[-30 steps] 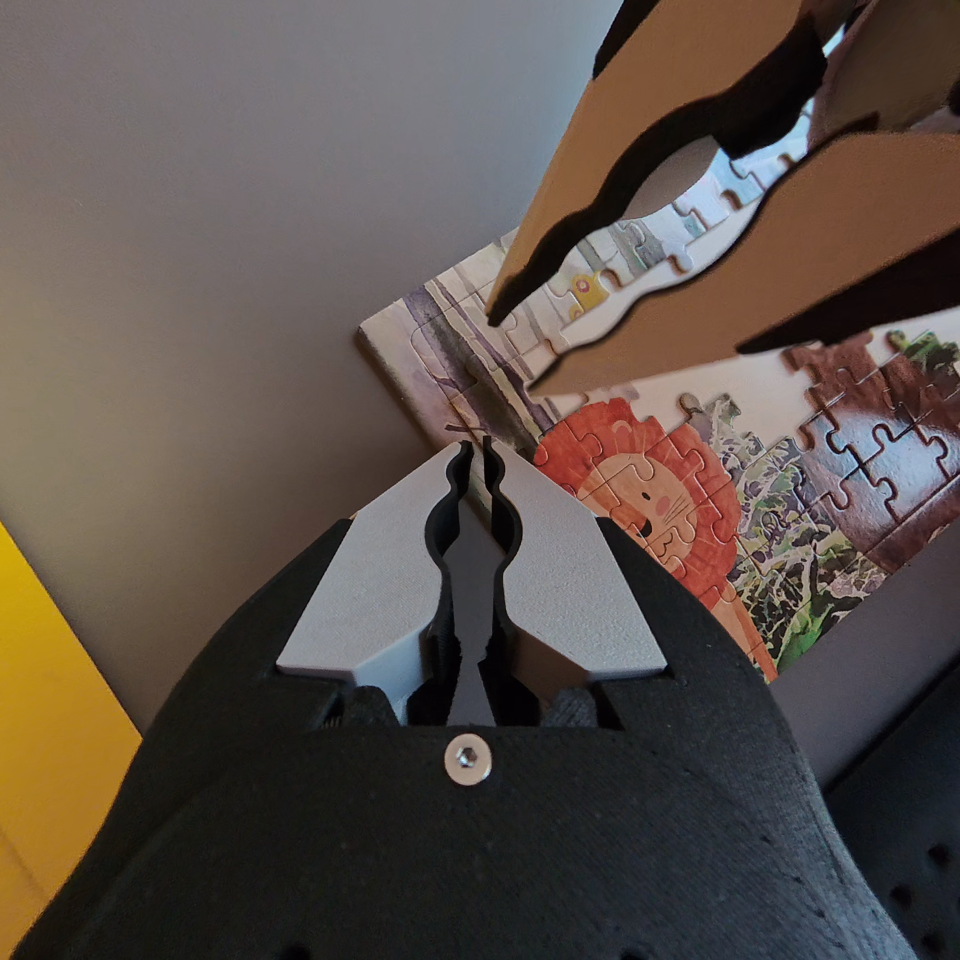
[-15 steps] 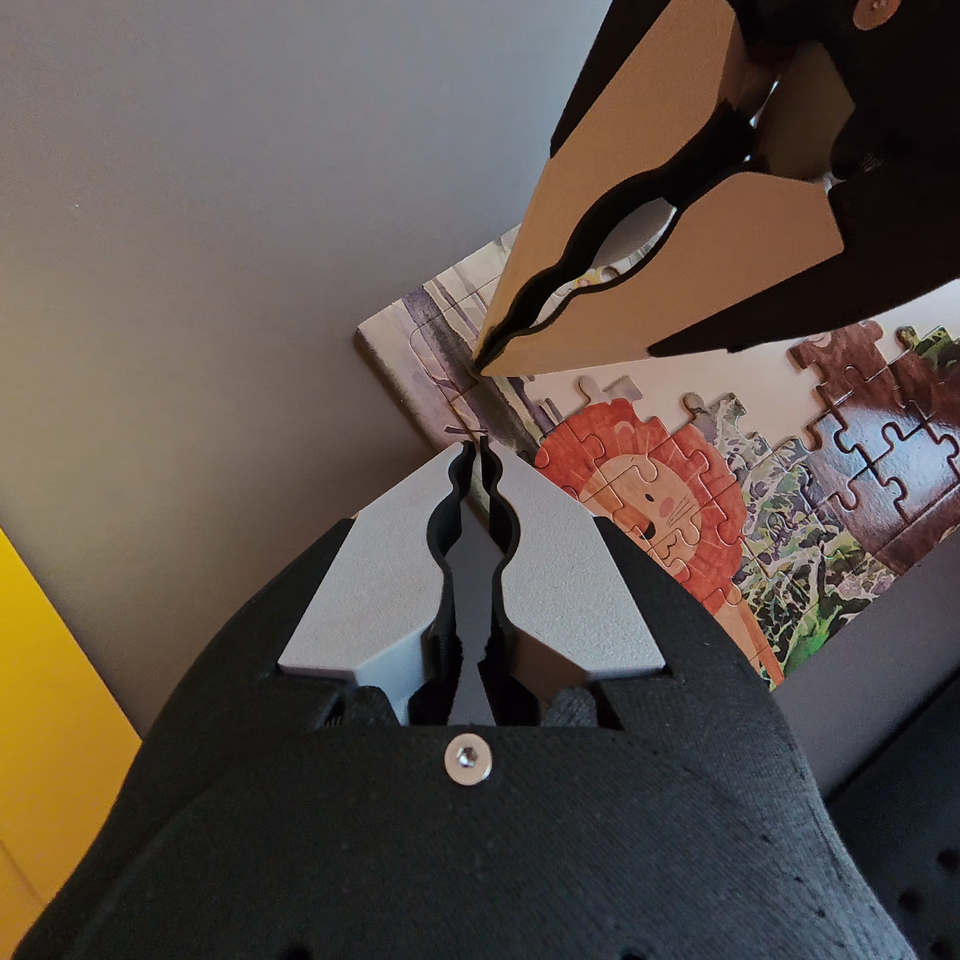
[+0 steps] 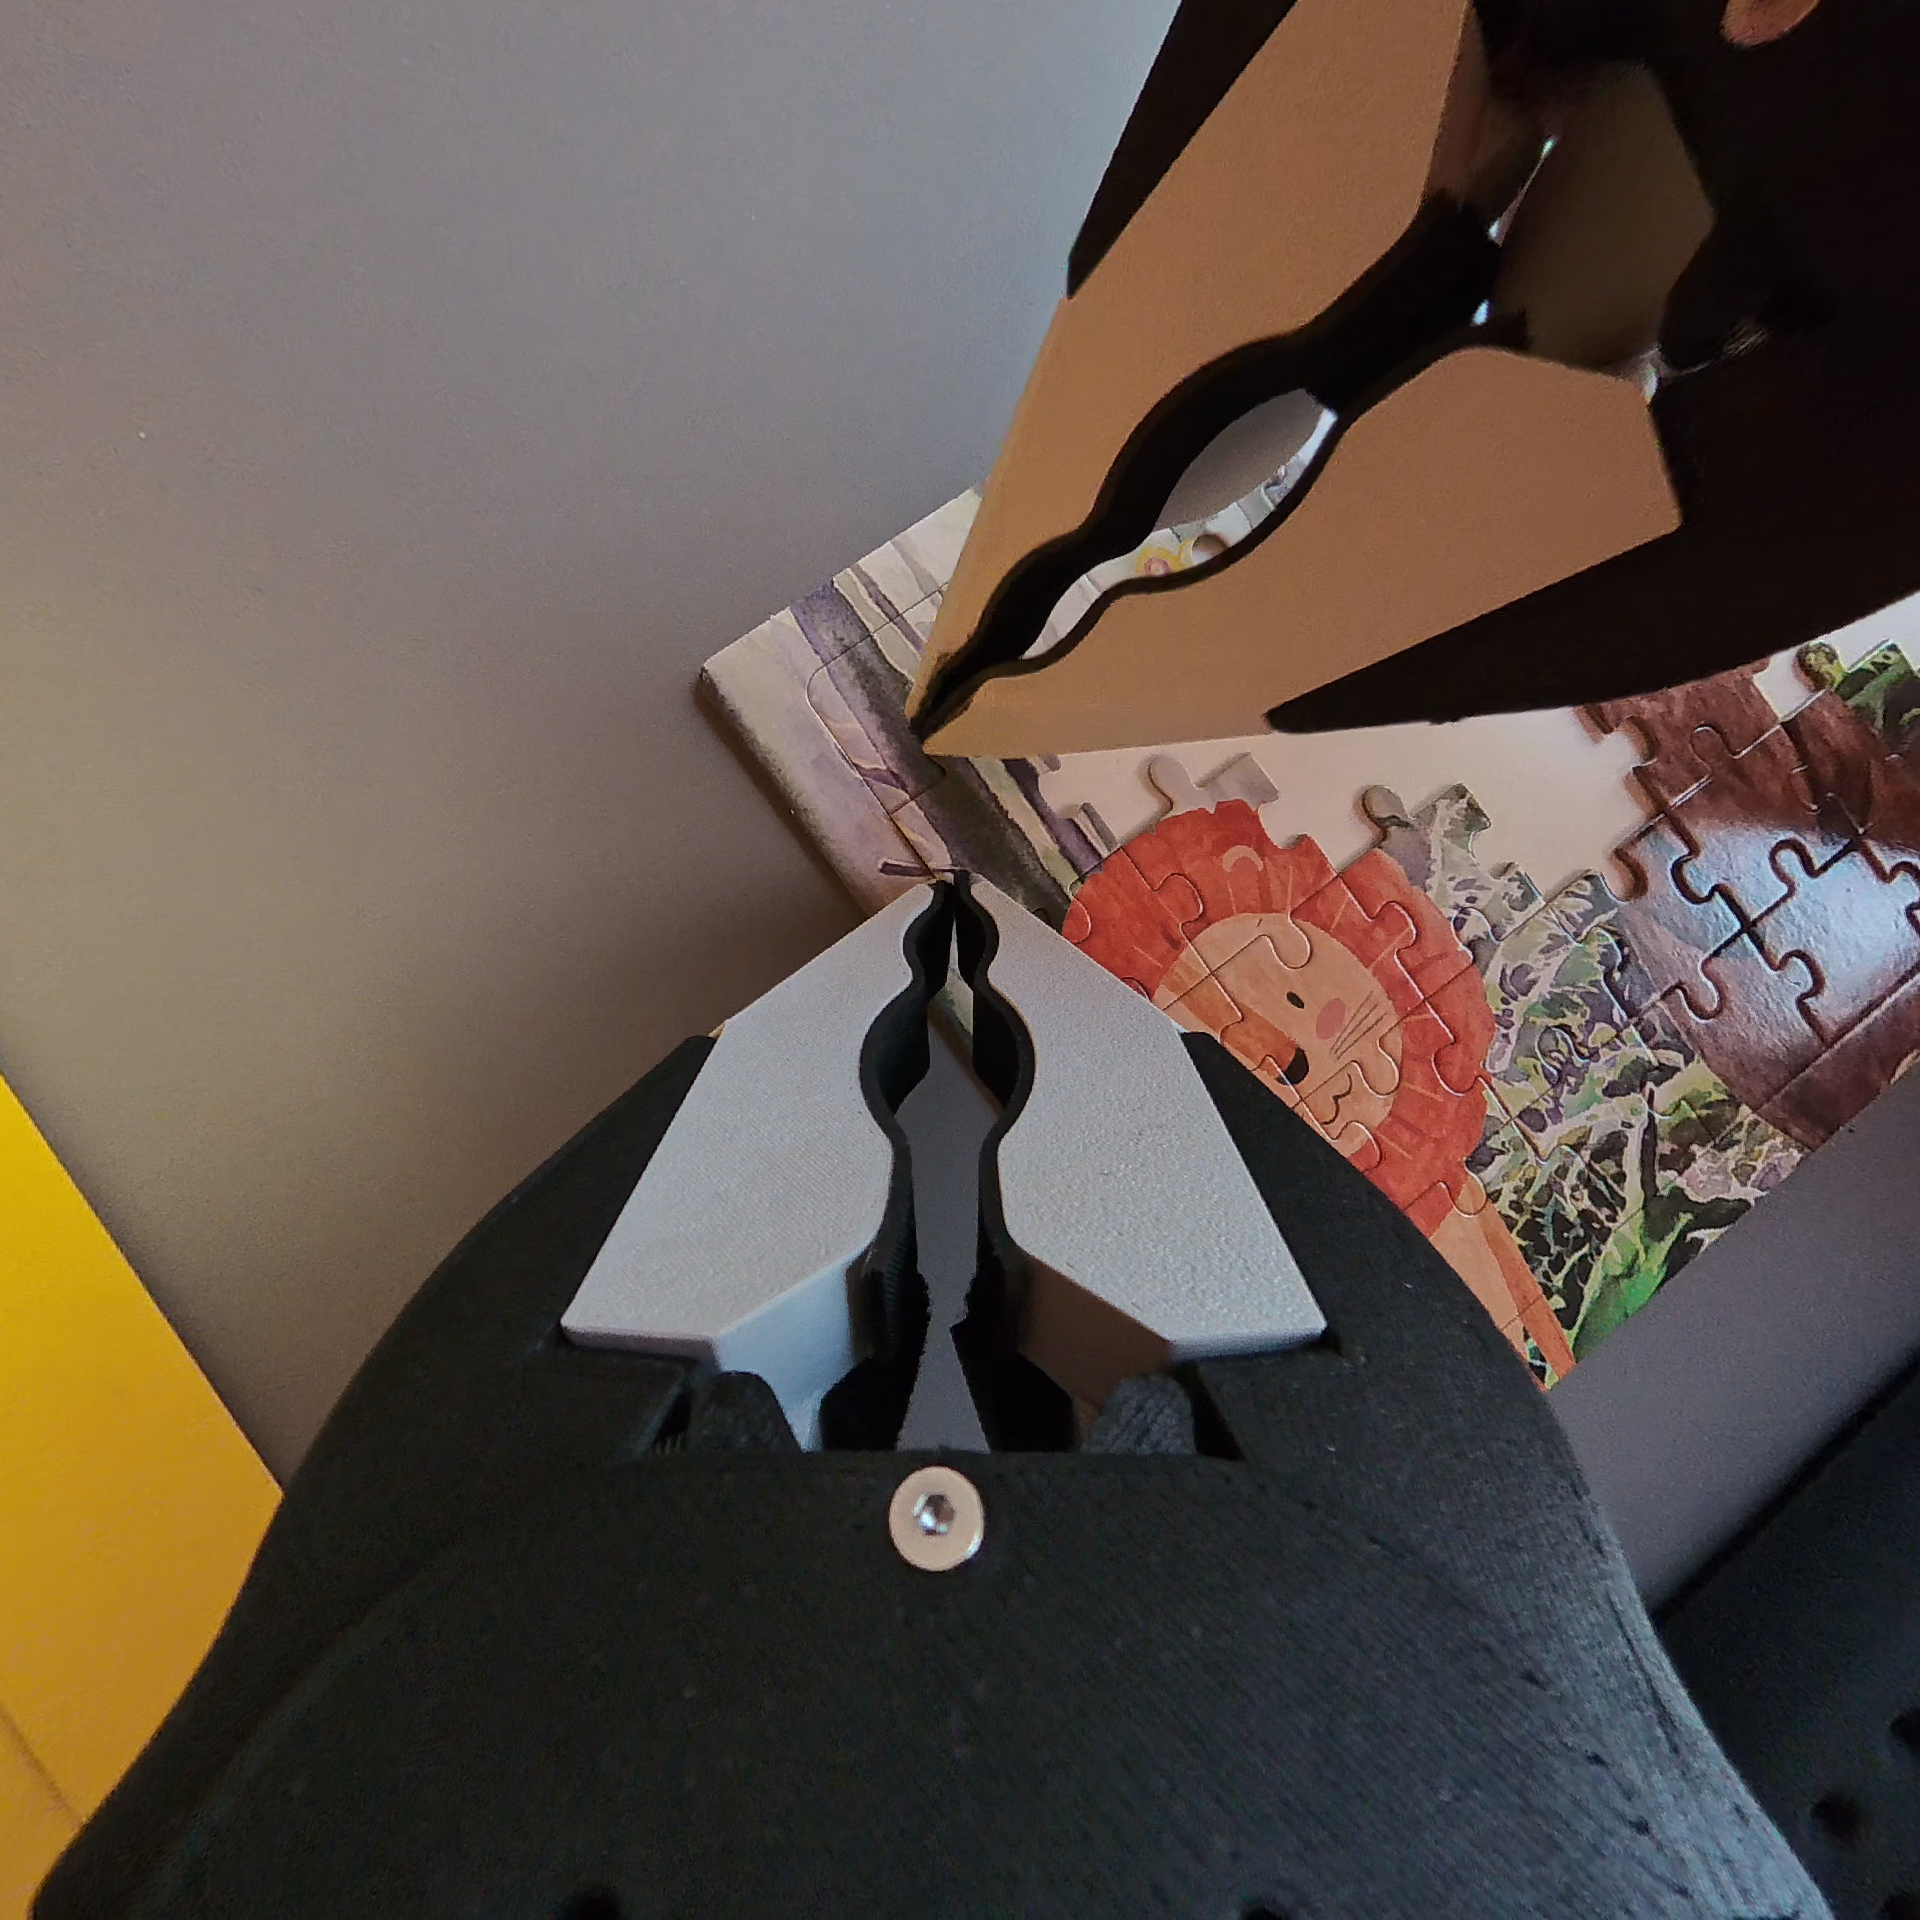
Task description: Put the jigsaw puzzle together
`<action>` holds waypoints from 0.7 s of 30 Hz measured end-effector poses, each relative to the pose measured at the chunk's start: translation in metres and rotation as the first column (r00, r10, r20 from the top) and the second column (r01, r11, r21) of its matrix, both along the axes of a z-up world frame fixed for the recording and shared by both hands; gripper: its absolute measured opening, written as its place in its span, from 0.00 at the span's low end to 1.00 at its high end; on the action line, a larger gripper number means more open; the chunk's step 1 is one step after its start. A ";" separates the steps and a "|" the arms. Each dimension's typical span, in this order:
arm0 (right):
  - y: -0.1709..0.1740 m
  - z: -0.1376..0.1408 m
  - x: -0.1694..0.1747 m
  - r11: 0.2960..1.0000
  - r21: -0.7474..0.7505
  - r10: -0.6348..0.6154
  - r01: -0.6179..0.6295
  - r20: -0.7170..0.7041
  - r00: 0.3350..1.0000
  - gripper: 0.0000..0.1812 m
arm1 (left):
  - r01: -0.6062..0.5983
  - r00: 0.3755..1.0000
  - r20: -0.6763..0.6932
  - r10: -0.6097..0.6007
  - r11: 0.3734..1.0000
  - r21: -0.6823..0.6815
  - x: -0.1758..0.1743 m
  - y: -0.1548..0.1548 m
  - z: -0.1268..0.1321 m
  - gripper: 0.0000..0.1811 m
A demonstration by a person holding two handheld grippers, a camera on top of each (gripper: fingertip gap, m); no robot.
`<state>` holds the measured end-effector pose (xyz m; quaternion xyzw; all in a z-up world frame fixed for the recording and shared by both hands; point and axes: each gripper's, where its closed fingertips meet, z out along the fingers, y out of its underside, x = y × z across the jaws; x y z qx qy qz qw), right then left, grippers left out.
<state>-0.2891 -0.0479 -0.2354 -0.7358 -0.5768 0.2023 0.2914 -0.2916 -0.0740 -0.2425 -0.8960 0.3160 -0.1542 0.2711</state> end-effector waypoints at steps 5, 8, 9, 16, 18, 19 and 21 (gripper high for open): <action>-0.004 -0.008 0.003 0.999 -0.032 0.015 -0.014 0.029 0.999 0.00 | 0.007 1.000 -0.014 -0.007 1.000 0.007 0.000 -0.001 0.000 0.00; -0.004 -0.008 0.003 0.999 -0.035 0.004 -0.003 0.032 0.999 0.00 | 0.009 1.000 -0.003 -0.009 1.000 0.002 0.000 -0.001 0.000 0.00; -0.004 -0.008 0.003 0.999 -0.031 0.005 -0.005 0.028 1.000 0.00 | 0.002 1.000 0.012 -0.002 1.000 -0.002 0.000 -0.001 0.001 0.00; -0.020 0.010 -0.014 0.997 -0.025 0.069 -0.072 -0.085 0.994 0.00 | -0.053 0.990 0.133 0.050 0.998 0.021 -0.004 0.003 0.022 0.00; -0.028 0.007 -0.015 0.994 -0.048 0.092 -0.095 -0.059 0.994 0.00 | -0.069 0.982 0.179 0.062 0.997 0.036 -0.002 0.004 0.031 0.00; -0.028 0.005 -0.015 0.994 -0.044 0.093 -0.095 -0.044 0.995 0.00 | -0.075 0.978 0.200 0.066 0.996 0.039 -0.002 0.004 0.034 0.00; -0.030 0.000 -0.014 0.993 -0.061 0.098 -0.099 -0.024 0.995 0.00 | -0.085 0.972 0.221 0.075 0.996 0.034 -0.003 0.004 0.037 0.00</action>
